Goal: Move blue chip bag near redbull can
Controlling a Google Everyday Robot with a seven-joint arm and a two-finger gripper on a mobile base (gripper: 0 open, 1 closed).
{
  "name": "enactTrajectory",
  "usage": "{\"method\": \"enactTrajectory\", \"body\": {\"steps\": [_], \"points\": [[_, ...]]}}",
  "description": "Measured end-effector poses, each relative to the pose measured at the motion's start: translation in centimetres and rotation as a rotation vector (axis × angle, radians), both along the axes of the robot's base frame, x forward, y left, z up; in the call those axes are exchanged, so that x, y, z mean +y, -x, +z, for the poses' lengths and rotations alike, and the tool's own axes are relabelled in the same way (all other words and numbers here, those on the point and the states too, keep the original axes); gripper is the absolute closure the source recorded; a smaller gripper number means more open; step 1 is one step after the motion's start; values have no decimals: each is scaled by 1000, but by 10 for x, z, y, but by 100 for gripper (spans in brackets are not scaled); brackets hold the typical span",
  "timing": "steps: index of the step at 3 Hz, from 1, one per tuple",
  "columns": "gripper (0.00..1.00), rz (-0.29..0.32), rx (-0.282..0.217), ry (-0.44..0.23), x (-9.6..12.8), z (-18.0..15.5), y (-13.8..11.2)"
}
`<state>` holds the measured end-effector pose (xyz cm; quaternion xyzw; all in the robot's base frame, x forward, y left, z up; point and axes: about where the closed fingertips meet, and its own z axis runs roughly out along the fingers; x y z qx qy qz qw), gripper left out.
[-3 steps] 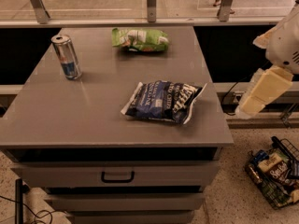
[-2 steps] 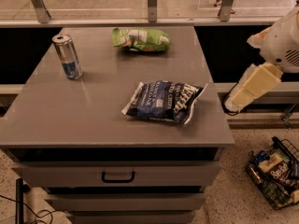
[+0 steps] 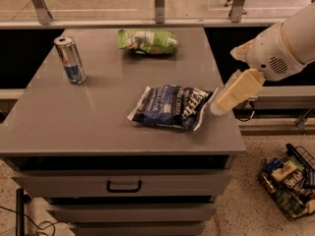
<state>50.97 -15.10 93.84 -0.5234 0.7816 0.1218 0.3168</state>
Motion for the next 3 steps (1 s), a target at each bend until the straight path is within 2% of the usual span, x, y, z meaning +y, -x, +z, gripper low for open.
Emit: {"method": "enactTrajectory", "body": {"steps": [1,3], "points": [[0,0,0,0,0,0,0],[0,-30,3,-19,16,-32,3]]}}
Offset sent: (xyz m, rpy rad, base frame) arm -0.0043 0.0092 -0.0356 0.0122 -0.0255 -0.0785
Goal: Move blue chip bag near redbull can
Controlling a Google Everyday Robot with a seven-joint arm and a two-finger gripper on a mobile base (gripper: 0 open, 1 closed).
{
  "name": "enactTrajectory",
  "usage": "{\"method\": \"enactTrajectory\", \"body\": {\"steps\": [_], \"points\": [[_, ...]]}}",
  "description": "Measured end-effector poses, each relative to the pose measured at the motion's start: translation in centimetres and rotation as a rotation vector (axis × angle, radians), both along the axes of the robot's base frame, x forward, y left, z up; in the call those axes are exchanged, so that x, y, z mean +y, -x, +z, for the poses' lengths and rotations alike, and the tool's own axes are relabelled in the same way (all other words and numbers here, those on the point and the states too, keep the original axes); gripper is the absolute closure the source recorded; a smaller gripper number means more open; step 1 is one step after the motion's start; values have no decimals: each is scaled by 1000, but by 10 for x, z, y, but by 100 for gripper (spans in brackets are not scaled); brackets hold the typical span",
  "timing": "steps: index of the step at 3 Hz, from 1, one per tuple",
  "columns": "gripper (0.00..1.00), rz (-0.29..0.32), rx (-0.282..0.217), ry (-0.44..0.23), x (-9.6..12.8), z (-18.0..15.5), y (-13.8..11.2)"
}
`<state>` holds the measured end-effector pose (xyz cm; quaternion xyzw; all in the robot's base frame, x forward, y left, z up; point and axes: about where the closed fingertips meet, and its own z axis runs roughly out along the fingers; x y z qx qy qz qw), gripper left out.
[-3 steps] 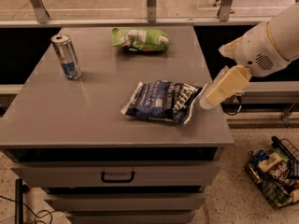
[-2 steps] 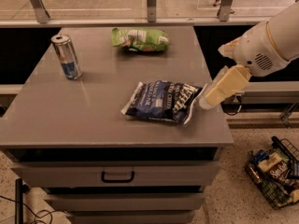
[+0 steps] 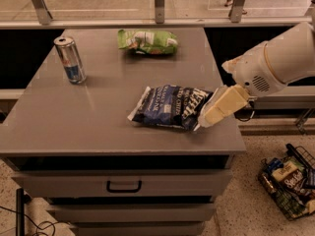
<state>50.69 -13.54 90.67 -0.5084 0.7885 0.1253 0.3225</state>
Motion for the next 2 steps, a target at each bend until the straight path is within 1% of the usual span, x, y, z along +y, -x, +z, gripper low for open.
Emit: {"method": "enactTrajectory", "body": {"steps": [1,2], "points": [[0,9,20,-25,14,-19,0],[0,33,12,-45,29,-29,-4]]}}
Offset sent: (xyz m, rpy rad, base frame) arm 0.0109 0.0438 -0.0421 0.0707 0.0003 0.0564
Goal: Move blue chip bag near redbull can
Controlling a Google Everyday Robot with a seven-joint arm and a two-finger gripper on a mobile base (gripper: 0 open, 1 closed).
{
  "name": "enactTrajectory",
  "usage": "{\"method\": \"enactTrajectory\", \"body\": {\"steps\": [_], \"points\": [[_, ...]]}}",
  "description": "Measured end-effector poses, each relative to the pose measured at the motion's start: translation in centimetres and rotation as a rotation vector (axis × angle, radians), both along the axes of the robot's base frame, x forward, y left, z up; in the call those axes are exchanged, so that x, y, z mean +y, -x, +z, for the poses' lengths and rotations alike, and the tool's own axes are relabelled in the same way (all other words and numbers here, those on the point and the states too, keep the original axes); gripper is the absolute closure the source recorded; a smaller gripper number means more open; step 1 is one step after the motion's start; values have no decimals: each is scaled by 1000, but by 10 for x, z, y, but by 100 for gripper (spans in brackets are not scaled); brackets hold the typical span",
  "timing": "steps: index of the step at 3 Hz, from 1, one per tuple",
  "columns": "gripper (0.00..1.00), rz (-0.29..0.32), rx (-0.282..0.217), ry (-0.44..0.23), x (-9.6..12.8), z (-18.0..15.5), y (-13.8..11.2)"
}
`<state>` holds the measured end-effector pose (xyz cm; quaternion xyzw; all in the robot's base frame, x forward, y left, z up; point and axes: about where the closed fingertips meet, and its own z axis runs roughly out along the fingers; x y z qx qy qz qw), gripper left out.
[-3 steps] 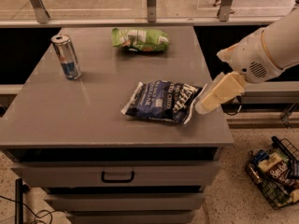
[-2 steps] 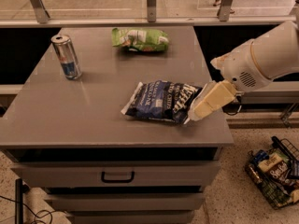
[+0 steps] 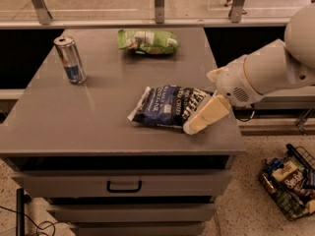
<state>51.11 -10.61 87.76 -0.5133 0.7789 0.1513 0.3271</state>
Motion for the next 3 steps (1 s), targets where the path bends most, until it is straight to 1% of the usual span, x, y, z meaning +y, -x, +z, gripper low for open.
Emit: {"method": "enactTrajectory", "body": {"steps": [1,2,3], "points": [[0,22,-30,-15,14,-5,-6],[0,44,-35,-31,28,-11,-9],[0,67,-40,-21,38,-21,-10]]}}
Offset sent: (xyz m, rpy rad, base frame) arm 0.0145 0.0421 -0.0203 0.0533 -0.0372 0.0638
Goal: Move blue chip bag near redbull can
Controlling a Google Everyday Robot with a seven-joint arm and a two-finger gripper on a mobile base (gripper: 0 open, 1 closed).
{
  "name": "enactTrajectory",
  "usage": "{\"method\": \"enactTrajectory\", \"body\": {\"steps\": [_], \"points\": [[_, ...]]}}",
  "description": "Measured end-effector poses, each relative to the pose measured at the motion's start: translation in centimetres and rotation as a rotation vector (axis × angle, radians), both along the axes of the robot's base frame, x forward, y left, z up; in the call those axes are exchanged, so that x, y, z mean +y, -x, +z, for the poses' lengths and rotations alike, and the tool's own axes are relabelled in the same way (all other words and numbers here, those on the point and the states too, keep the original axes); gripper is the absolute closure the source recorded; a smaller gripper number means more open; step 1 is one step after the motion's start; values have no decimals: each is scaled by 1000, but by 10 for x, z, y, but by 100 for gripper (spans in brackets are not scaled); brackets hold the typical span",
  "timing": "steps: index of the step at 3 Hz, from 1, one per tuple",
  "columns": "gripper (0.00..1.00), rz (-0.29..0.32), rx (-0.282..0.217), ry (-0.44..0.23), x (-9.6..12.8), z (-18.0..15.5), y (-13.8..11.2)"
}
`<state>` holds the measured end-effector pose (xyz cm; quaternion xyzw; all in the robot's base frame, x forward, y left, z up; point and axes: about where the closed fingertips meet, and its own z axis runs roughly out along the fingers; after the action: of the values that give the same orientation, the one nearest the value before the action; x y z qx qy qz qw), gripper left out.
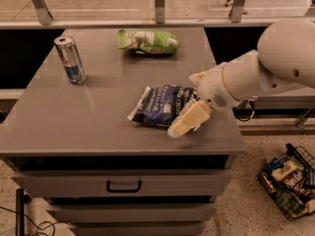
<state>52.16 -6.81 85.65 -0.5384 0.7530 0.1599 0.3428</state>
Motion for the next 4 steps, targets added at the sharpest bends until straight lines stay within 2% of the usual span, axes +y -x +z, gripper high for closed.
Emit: {"method": "enactTrajectory", "body": {"steps": [1,3,4], "points": [[14,34,-12,9,7,-8,2],[62,80,-40,45,13,-17,2],[83,15,-57,18,9,-9,-12]]}}
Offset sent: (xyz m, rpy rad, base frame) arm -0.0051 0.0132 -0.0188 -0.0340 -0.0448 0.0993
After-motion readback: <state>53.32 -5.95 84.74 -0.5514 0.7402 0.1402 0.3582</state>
